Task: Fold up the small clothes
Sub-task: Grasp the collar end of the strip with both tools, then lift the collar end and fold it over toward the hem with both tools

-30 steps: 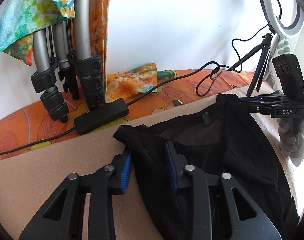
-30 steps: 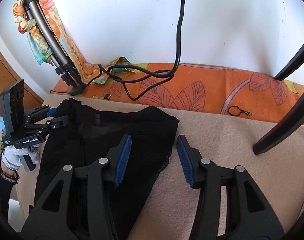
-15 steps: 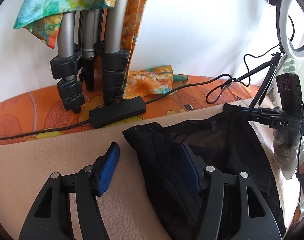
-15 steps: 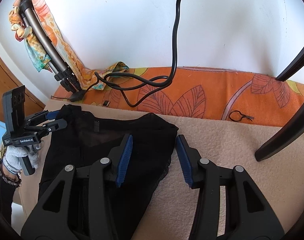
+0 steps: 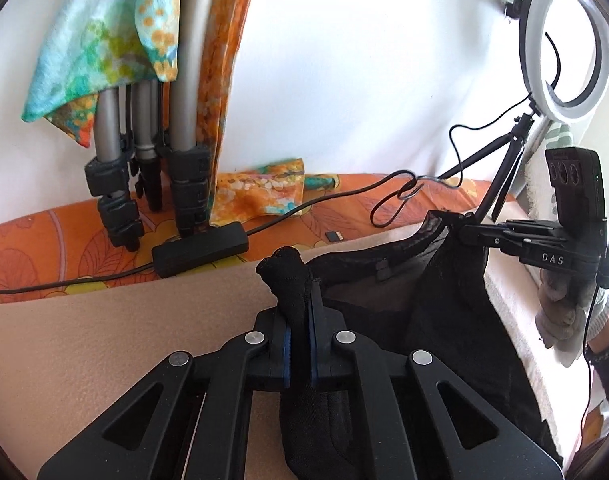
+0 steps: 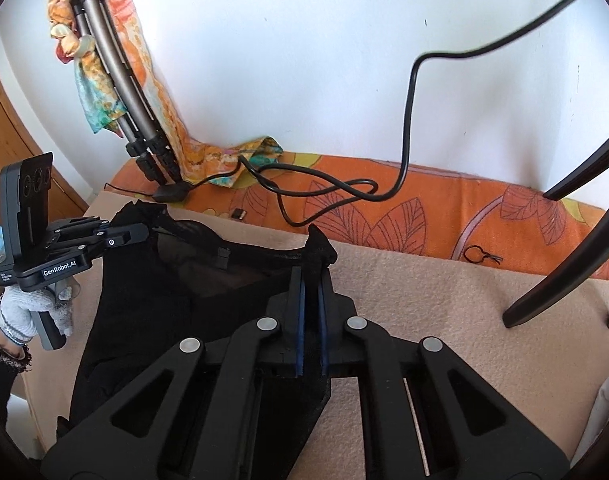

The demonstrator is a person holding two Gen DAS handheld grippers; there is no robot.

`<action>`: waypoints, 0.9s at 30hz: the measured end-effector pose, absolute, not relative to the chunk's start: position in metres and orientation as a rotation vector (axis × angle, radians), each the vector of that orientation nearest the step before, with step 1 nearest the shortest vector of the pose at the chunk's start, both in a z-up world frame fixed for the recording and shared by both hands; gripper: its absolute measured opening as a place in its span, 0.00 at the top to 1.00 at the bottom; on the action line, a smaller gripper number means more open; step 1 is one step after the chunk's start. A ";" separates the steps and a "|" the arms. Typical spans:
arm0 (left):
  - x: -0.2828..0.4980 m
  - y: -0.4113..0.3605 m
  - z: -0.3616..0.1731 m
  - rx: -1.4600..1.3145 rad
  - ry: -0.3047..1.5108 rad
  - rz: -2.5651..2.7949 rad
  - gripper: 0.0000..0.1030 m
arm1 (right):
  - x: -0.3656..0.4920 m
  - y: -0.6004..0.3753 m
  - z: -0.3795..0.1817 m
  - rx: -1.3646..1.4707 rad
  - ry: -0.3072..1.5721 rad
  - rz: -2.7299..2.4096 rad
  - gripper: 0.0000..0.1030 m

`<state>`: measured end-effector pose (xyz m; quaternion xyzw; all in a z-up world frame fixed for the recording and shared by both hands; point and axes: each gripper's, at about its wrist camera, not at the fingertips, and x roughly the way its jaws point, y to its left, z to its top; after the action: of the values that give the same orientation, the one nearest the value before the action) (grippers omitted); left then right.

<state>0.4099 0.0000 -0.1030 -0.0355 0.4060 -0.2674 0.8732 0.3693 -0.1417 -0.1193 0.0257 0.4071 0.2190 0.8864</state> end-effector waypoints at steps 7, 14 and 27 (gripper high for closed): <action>0.367 -0.006 -0.063 -0.034 0.788 -0.578 0.96 | 0.329 -0.134 -0.081 0.024 0.809 0.475 0.94; 0.314 -0.005 -0.033 0.001 0.747 -0.576 0.96 | 0.261 -0.117 -0.050 -0.025 0.779 0.508 0.94; 0.174 -0.001 -0.045 0.035 0.747 -0.632 0.96 | 0.111 -0.101 -0.037 -0.095 0.736 0.559 0.94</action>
<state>0.1737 -0.0006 -0.0446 0.0166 0.3589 -0.3036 0.8825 0.1108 -0.1011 -0.0374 -0.0459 0.3550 0.2694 0.8940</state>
